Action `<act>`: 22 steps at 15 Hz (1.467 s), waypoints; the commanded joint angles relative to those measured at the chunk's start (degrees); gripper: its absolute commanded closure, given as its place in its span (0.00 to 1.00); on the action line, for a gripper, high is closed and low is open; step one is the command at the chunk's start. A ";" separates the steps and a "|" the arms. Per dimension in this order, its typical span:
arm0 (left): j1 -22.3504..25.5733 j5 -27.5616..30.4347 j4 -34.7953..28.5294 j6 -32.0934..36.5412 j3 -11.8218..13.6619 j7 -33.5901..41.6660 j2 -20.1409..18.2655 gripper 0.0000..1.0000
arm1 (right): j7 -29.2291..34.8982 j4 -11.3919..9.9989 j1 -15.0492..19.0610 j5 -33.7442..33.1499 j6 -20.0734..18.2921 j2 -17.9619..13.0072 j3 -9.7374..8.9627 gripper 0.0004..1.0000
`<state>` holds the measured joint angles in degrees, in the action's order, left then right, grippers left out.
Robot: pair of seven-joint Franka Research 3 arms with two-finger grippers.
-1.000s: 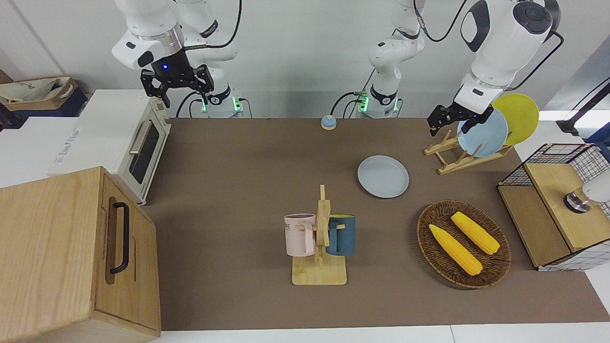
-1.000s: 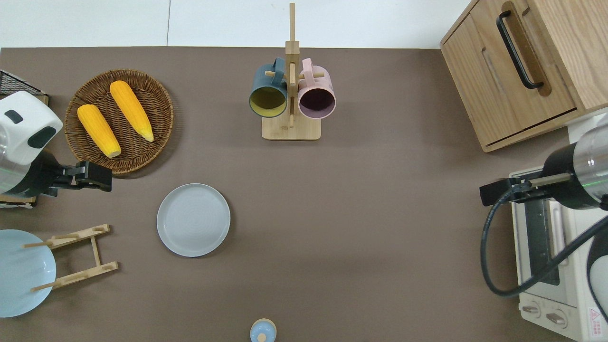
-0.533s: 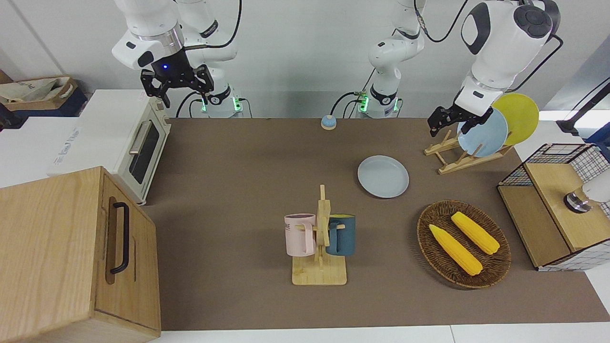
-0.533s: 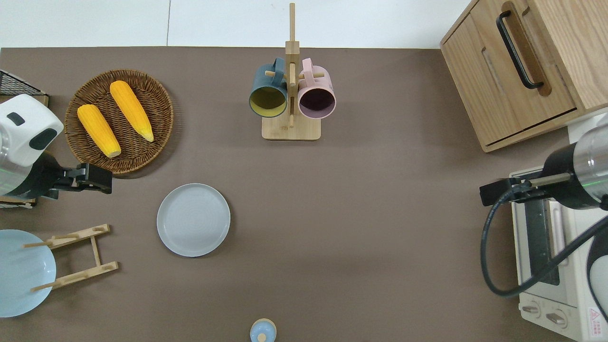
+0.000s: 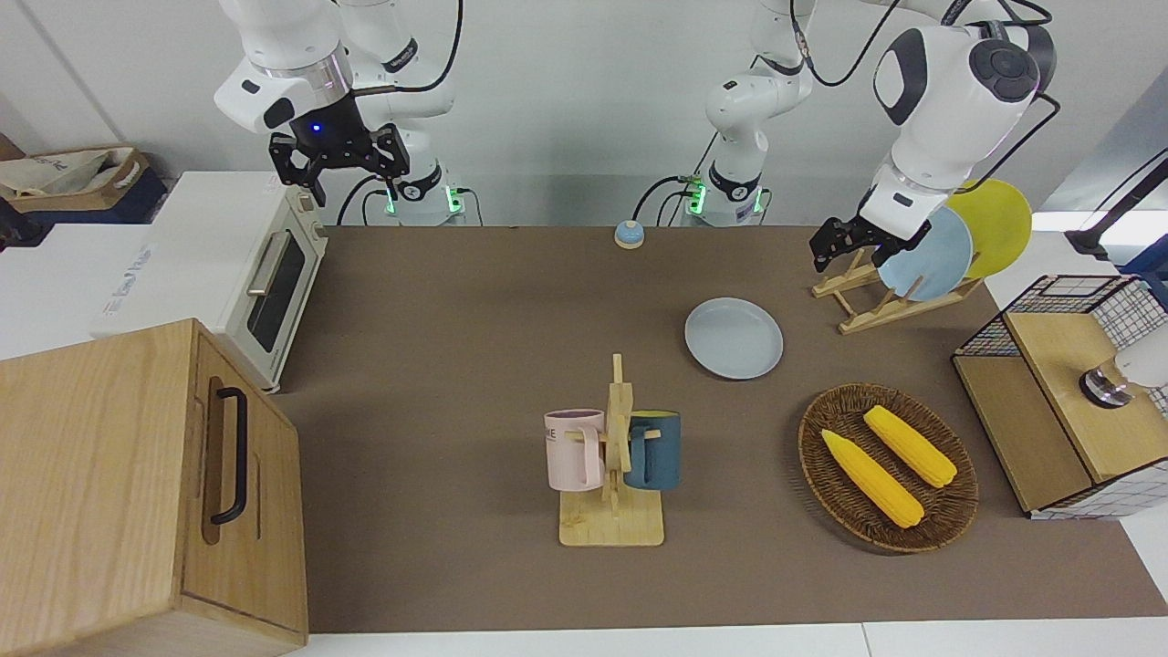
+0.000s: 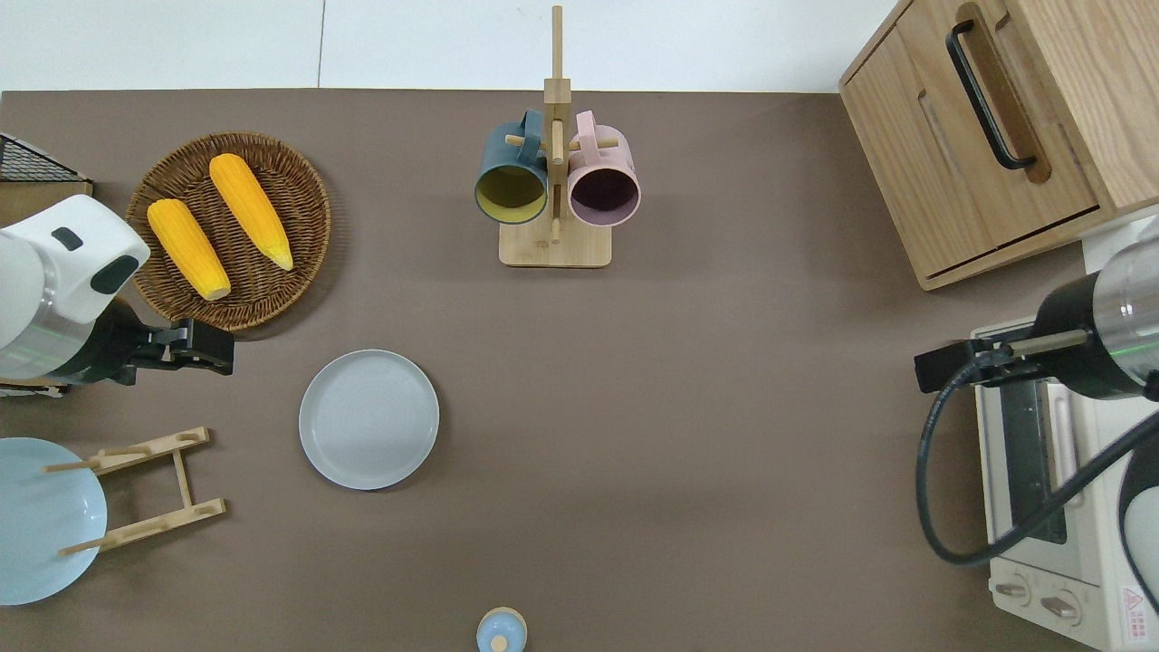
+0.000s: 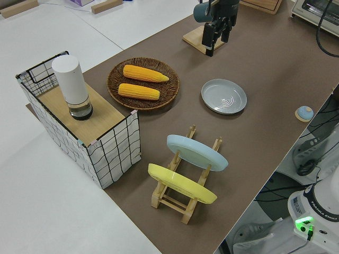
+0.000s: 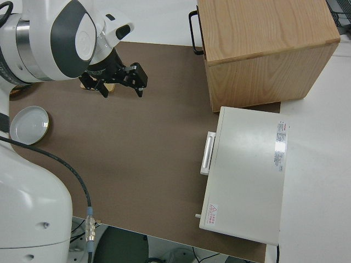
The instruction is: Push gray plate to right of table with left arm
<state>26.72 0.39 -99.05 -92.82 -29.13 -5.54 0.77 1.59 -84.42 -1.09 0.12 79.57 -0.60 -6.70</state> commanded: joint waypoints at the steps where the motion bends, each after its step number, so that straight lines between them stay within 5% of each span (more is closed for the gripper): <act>1: 0.00 1.11 -2.90 -2.54 0.30 0.18 -1.03 0.00 | -0.01 0.22 1.17 0.59 -0.74 -0.36 -0.86 0.02; 22: -0.35 1.98 -3.34 -3.94 0.21 0.27 -0.60 0.00 | 0.08 0.22 1.17 0.59 -0.82 -0.36 -0.77 0.02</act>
<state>26.71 0.71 -100.60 -94.54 -29.18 -5.54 0.54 1.59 -84.42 -1.09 0.12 79.57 -0.60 -6.70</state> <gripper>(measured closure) 0.004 0.013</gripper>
